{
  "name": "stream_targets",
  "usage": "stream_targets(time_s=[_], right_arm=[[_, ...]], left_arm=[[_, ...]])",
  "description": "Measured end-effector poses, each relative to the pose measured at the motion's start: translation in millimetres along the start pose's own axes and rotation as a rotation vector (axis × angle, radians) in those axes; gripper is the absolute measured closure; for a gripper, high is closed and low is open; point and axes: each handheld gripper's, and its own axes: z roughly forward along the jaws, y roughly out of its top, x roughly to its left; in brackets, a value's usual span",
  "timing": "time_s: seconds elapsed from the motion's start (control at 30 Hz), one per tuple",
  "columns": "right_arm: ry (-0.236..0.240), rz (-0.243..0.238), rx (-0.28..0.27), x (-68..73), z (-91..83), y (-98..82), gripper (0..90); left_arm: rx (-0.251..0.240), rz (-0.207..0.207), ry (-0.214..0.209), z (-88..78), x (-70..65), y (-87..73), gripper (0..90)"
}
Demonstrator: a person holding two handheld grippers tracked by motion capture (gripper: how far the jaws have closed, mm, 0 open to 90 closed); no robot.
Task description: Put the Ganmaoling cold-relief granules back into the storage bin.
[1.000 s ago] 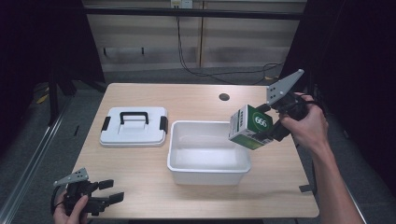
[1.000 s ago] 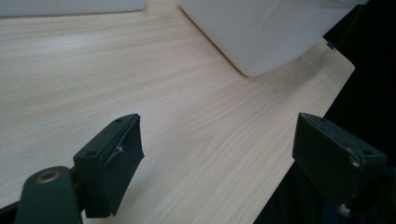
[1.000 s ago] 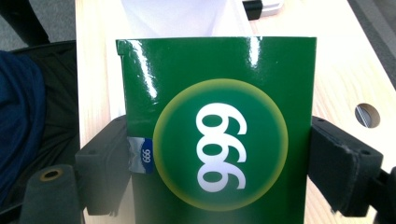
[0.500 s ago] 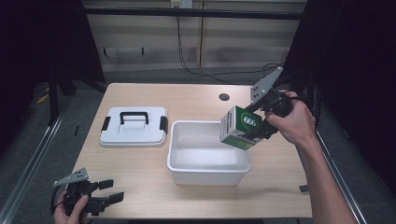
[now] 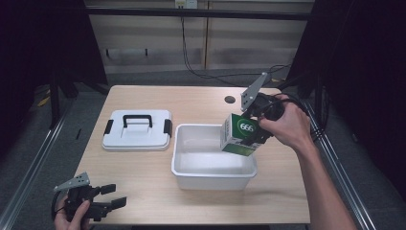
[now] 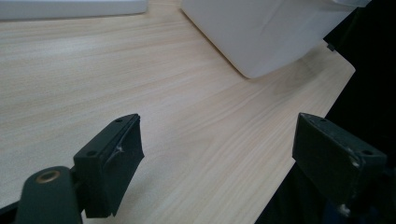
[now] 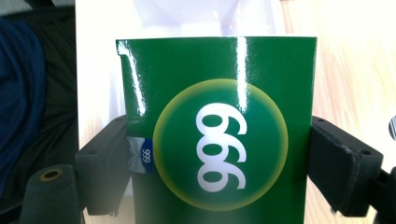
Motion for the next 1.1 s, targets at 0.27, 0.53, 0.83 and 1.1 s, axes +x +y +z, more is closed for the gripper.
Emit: stream_targets(time_s=[0.27,0.53,0.83,1.1], right_arm=[[0.011,0.006,0.074,-5.1,18.0,2.2,16.0],[0.016,0.008,0.131,-7.0,30.7,4.5,16.0],[0.029,-0.028,0.205,-7.2,48.4,6.6,15.9],[0.037,-0.046,0.267,-1.9,70.7,7.1,15.7]], left_arm=[[0.0,0.007,0.0,-0.8,0.0,0.2,16.0],[-0.005,0.004,0.003,-1.2,-0.7,0.4,16.1],[-0.003,0.003,0.007,-1.5,-0.5,0.2,16.0],[0.0,0.003,0.002,-0.7,-0.6,0.1,16.1]])
